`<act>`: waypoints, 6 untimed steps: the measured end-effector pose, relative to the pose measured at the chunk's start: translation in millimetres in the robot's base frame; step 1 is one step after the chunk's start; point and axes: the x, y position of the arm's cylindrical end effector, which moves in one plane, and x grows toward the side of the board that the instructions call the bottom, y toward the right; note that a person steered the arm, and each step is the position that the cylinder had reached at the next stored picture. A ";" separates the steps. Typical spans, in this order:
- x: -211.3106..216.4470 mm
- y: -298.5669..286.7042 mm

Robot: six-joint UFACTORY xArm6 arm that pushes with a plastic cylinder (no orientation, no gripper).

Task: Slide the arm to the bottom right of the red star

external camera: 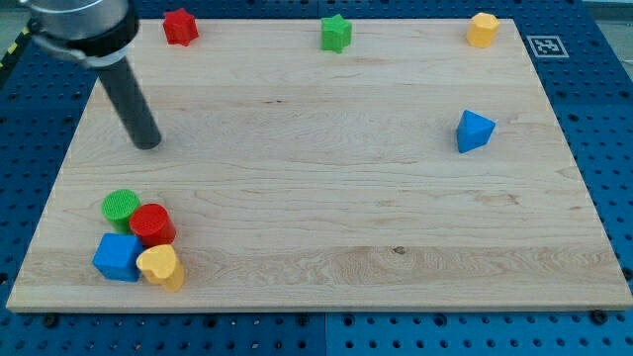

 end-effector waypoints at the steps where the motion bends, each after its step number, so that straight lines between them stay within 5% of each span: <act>1: 0.0 75.5; 2: 5.9 139.6; 5: 8.4 143.4; 6: -26.7 126.9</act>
